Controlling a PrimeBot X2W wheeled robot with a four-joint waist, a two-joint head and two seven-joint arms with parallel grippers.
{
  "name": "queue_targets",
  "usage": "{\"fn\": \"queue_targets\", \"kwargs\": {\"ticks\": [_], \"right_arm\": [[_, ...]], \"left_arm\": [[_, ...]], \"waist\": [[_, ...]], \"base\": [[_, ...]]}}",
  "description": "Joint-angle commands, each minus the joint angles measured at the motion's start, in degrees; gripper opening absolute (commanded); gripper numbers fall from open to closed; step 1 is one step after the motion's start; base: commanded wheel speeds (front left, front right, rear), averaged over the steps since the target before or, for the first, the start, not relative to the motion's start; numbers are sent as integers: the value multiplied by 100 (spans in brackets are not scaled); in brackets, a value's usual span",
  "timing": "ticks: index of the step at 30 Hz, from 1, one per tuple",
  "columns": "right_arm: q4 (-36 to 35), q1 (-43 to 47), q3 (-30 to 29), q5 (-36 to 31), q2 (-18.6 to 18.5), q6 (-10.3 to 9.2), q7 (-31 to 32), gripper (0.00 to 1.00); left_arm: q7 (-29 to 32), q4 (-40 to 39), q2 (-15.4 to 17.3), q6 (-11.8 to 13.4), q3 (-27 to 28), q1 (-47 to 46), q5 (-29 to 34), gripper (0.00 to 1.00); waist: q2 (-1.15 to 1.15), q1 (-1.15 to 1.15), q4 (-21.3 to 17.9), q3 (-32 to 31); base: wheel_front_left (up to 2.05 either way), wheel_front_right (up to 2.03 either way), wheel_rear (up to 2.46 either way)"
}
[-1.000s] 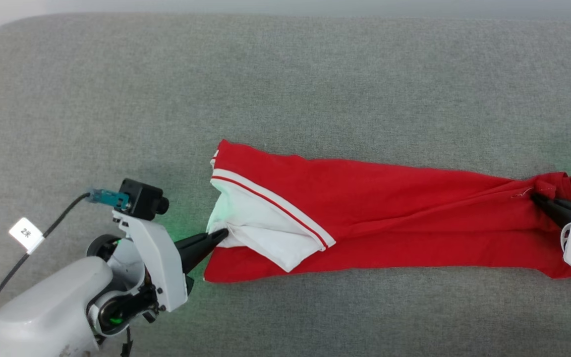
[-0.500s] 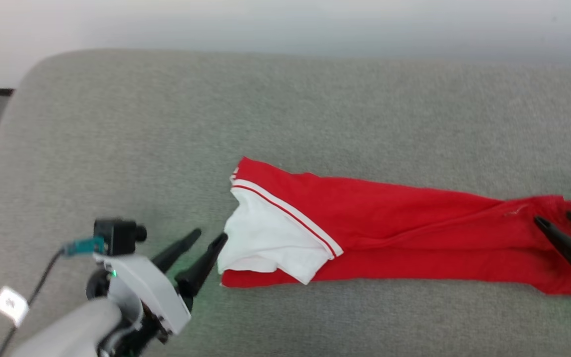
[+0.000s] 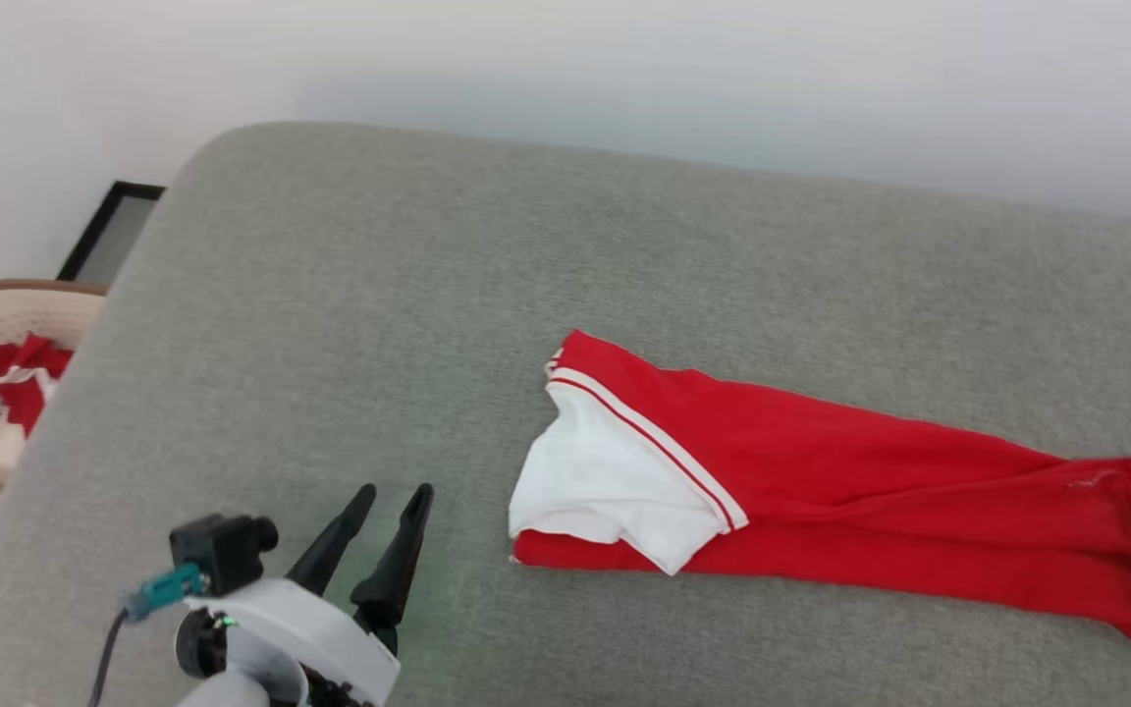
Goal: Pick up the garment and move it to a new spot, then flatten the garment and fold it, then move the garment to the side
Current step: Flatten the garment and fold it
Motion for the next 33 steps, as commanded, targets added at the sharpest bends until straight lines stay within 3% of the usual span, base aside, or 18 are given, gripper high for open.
{"fn": "queue_targets", "kwargs": {"ticks": [1,12,17,25,31,32,33], "right_arm": [[8,141,-157,-48,44,-9,62,100],[357,315,-1088,-185,305,-9,1172,100],[516,65,-1556,-415,424,-9,1798,100],[859,-358,-1925,-1260,903,-9,2691,100],[1139,-637,-1899,-1904,1504,-8,2911,100],[1112,-656,-1828,-1947,1595,-3,2964,63],[1112,-656,-1828,-1947,1595,-3,2964,63]], "left_arm": [[-1,-56,-110,-15,238,196,305,100],[-2,-759,-802,184,1982,1076,3184,100],[-2,-1042,-1115,23,2427,1303,4216,100],[-1,-857,-1565,-350,2781,1294,4832,100],[-2,-621,-1821,-570,2893,1071,5067,100],[-2,-602,-1858,-598,2909,1041,5100,100],[-2,-602,-1858,-598,2909,1041,5100,100]], "waist": [[0,0,118,-93],[0,0,175,-156],[0,0,188,-147],[0,0,209,61],[0,0,264,331],[0,0,266,366],[0,0,266,366]], "base": [[0,0,0],[0,0,0],[0,0,0],[0,0,0],[0,0,0],[0,0,0],[0,0,0]]}}
